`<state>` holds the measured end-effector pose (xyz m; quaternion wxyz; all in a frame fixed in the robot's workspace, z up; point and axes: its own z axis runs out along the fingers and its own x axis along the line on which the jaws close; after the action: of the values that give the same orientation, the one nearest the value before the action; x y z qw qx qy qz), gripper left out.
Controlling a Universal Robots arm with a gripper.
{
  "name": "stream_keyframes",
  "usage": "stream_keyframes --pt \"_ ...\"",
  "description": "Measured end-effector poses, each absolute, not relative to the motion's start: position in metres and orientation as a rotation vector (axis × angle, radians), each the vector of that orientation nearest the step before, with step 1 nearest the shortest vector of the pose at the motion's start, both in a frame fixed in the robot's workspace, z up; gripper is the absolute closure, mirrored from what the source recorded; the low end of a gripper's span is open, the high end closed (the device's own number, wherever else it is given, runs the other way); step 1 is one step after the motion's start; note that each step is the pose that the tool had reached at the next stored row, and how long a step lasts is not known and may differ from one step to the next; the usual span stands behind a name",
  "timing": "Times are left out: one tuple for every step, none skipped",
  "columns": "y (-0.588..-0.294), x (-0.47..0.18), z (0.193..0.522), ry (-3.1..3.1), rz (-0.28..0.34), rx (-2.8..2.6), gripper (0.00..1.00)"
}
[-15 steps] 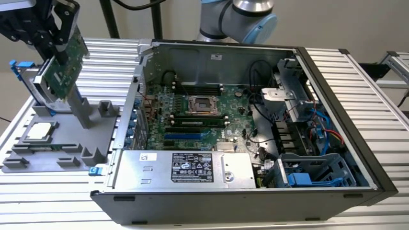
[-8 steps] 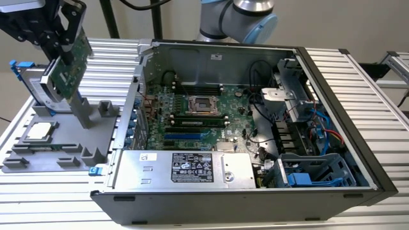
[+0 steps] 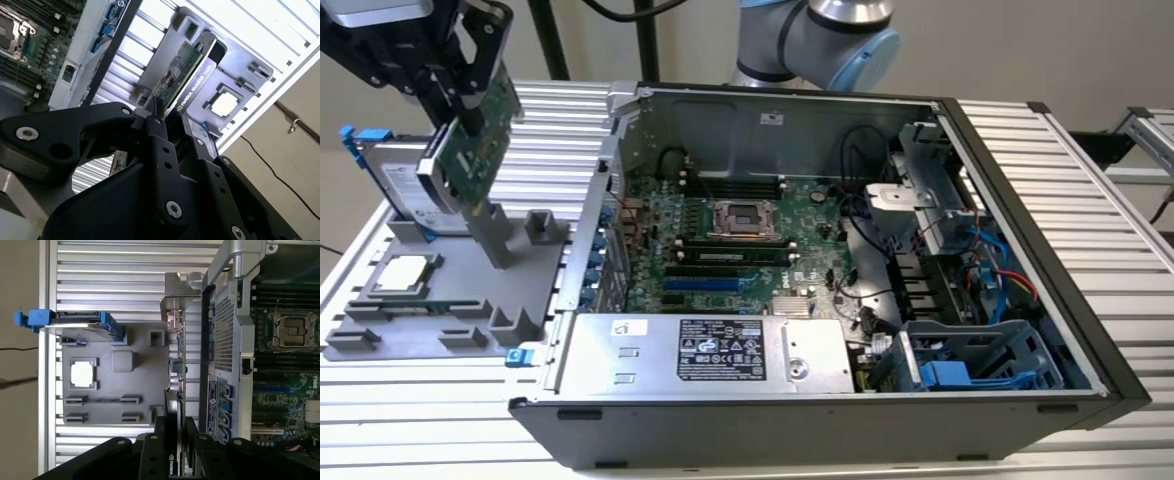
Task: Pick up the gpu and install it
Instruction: 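Pick up the gpu and move the gpu toward the slot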
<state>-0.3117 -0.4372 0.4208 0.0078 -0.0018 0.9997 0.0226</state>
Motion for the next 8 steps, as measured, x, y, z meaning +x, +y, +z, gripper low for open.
stream_keyframes --pt "-0.4372 -0.3107 0.4207 3.125 0.071 -0.006 1.00" --pt "-0.4372 -0.3096 0.4208 3.125 0.071 -0.006 1.00" --pt "-0.4372 -0.3085 0.4208 3.125 0.071 -0.007 1.00" --pt "-0.4371 -0.3075 0.4208 3.125 0.071 -0.007 1.00" --pt "-0.4371 -0.3065 0.4208 3.125 0.071 -0.008 1.00" --pt "-0.4371 -0.3053 0.4208 3.125 0.071 -0.009 1.00" --pt "-0.4371 -0.3043 0.4208 3.125 0.071 -0.009 1.00" --pt "-0.4370 -0.3032 0.4208 3.125 0.071 -0.010 1.00"
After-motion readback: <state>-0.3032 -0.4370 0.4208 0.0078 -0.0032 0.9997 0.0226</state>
